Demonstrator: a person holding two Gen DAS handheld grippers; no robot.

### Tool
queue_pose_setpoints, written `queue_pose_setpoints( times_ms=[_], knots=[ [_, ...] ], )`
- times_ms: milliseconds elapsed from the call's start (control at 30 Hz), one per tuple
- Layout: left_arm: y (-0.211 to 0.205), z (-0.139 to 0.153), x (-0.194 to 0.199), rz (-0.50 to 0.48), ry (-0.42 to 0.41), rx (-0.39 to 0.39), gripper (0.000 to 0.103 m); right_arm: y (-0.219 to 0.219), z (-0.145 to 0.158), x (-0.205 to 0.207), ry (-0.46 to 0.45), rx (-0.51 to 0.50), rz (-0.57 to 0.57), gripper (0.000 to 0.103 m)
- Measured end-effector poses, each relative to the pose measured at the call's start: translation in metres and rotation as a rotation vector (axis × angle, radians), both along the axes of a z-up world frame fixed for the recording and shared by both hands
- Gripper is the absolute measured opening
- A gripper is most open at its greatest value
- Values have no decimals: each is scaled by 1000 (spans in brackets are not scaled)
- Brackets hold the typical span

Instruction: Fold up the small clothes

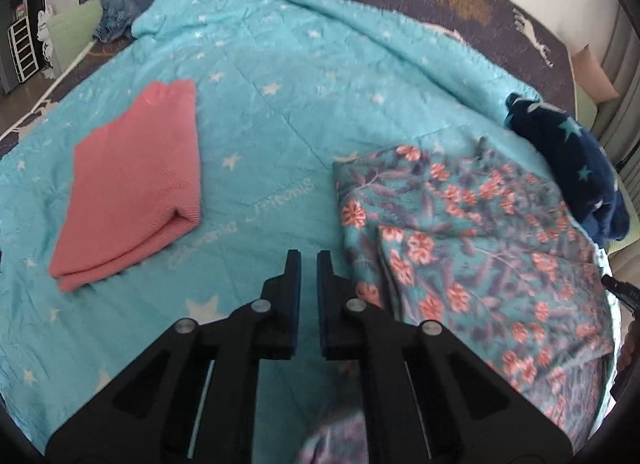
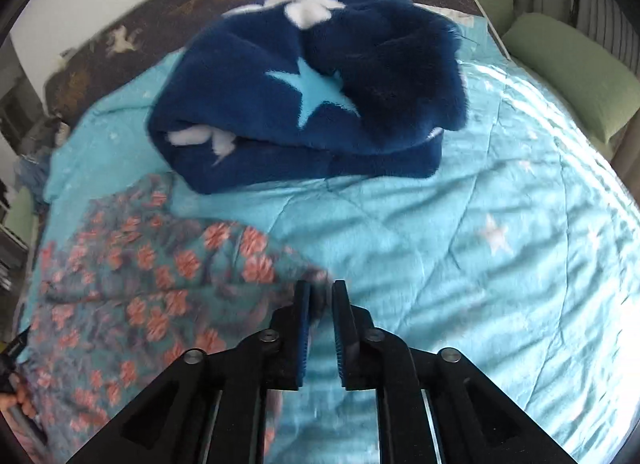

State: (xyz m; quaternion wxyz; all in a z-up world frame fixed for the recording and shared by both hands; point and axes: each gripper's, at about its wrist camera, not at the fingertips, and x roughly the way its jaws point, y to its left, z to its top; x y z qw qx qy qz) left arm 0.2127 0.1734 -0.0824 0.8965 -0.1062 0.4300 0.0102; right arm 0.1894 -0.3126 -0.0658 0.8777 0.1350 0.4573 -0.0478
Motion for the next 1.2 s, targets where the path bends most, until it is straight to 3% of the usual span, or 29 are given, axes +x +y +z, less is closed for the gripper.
queue_pose_setpoints(
  times_ms=[100,233,300,333,367,400,533,600,667,733,1000,1200],
  knots=[
    [-6,19,-17,-65,-46,-85,13,6,13,-26,-20,-6,31,15],
    [-28,26,-27,-206,-65,-189,22,41,28,-66,-50,61,196,16],
    [-45,12,-25,-209,-2,-62,22,56,22,-76,-20,22,225,23],
    [-51,-2,-21,-175,47,42,21,62,11,-75,30,-57,207,25],
    [-51,-13,-20,-176,49,69,17,63,1,-76,63,-125,184,27],
    [-48,-11,-25,-173,16,54,17,60,-9,-76,81,-161,162,33],
    [-37,12,-52,-150,-1,4,18,39,3,-97,35,-65,96,40],
    [-31,25,-71,-173,-42,-30,26,37,14,-109,4,-62,104,40],
    [-24,33,-93,-174,-74,-42,48,42,23,-120,-10,-44,143,42],
    [-18,31,-106,-165,-71,-27,56,44,27,-136,-13,-27,173,44],
    [5,6,-162,-184,16,-51,57,54,18,-190,29,-19,198,47],
    [8,-15,-190,-222,119,-86,58,56,5,-219,58,54,205,47]
  ],
)
